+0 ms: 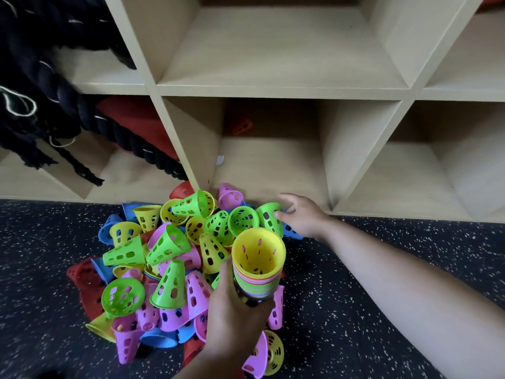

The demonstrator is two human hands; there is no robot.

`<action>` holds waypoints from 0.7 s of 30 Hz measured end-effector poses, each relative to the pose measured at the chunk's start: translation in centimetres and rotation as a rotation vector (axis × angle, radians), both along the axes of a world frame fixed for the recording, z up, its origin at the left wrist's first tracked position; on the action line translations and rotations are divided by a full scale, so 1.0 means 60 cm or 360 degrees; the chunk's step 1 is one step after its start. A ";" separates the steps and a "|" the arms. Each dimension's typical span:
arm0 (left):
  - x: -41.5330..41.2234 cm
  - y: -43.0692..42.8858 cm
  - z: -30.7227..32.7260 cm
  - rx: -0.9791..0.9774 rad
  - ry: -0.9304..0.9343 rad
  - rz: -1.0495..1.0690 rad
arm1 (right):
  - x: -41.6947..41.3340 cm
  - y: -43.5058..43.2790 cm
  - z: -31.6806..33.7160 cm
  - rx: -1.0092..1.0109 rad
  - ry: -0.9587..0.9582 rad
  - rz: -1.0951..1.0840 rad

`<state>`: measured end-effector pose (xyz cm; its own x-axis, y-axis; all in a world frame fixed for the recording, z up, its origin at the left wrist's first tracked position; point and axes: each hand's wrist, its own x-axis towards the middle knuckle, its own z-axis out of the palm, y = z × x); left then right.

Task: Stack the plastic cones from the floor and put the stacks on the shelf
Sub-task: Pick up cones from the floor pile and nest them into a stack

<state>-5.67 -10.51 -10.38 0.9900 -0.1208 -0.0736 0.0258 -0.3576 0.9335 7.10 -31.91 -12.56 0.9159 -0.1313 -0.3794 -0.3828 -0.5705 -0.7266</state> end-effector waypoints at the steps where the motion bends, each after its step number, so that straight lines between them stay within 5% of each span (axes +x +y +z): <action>1: 0.000 0.004 -0.002 0.0001 0.0009 0.0010 | 0.000 -0.001 -0.008 -0.0010 -0.0012 0.0001; 8: -0.001 0.013 -0.012 0.0048 0.0063 0.0044 | -0.056 -0.004 -0.011 0.0204 -0.0149 -0.0308; 14: 0.000 0.007 -0.014 -0.0006 0.0094 0.0053 | -0.177 -0.002 0.127 0.0406 -0.0617 -0.0562; 21: -0.006 -0.011 -0.024 -0.0001 0.0017 0.0063 | -0.261 0.054 0.217 0.0256 -0.0932 -0.0140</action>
